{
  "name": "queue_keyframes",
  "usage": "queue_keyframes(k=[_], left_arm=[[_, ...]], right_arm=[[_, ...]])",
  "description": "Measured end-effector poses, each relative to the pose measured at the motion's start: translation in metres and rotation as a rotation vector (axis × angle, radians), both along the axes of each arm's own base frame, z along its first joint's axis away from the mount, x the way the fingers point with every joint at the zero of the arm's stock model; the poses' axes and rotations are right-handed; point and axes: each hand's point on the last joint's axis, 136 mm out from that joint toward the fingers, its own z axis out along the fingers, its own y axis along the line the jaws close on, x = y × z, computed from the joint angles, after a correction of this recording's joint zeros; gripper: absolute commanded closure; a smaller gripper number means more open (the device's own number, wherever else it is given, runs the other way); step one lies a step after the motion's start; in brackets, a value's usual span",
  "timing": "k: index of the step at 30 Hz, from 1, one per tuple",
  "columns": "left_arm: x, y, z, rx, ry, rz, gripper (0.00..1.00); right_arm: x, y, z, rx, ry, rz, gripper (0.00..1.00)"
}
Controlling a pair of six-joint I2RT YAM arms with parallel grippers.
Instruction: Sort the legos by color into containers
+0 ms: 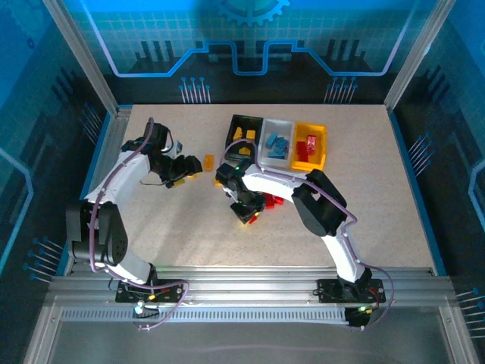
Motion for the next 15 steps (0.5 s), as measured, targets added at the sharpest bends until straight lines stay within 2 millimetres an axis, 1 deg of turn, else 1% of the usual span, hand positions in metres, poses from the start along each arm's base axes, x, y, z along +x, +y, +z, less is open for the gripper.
queue_keyframes(k=[2, 4, 6, 7, 9, 11, 13, 14, 15], left_arm=[[0.0, 0.0, 0.0, 0.001, 0.0, -0.003, 0.27], [0.0, -0.003, 0.0, 0.003, -0.001, -0.015, 0.27], [0.001, -0.009, 0.0, 0.008, 0.002, -0.033, 0.27], [0.002, -0.013, -0.001, 0.009, 0.004, -0.047, 0.26], [0.003, -0.023, -0.002, 0.012, 0.007, -0.073, 0.26], [0.001, -0.034, -0.003, 0.013, 0.009, -0.103, 0.26], [-0.002, -0.045, -0.004, 0.015, 0.012, -0.133, 0.25], [-0.004, -0.051, -0.005, 0.015, 0.014, -0.15, 0.25], [-0.006, -0.056, -0.006, 0.015, 0.016, -0.164, 0.25]], right_arm=[[0.002, 0.001, 0.009, 0.021, -0.014, -0.019, 0.7], [0.007, 0.002, 0.025, 0.068, -0.026, -0.054, 0.7], [0.021, -0.002, 0.05, 0.143, -0.056, -0.123, 0.68], [0.033, -0.009, 0.065, 0.185, -0.076, -0.172, 0.67], [0.062, -0.028, 0.095, 0.259, -0.126, -0.284, 0.67], [0.099, -0.058, 0.124, 0.32, -0.194, -0.417, 0.67], [0.13, -0.088, 0.141, 0.35, -0.247, -0.533, 0.67], [0.142, -0.104, 0.146, 0.359, -0.268, -0.591, 0.67], [0.15, -0.116, 0.148, 0.36, -0.278, -0.633, 0.67]])
